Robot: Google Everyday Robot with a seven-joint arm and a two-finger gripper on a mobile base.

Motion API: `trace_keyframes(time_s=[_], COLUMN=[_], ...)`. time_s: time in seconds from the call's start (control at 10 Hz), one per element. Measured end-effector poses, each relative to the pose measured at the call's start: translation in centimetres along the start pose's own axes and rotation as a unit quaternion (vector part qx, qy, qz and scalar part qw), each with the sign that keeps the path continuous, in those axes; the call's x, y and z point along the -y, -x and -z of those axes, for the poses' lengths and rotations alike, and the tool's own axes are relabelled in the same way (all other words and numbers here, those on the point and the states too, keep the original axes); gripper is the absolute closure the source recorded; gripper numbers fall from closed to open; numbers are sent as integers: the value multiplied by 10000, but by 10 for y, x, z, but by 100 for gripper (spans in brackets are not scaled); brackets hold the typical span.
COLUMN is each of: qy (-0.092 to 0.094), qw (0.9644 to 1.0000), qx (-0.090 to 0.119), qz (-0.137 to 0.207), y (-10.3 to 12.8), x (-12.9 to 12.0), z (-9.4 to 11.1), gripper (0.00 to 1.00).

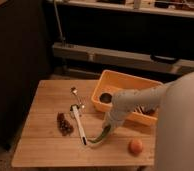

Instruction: Place pepper in table surface

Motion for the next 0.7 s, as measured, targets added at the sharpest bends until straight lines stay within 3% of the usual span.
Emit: trace_keyframes(time_s=[0.1, 0.3, 0.6, 0.7], qy=[84, 181, 324, 372], qw=[9998, 9980, 9891, 9836], qx=[134, 337, 648, 744], qz=[151, 500, 1280, 1602], y=[8, 18, 20, 16], x=[-13, -47, -133, -166], z=[27, 61, 98, 110], gripper=[100, 100, 100, 100])
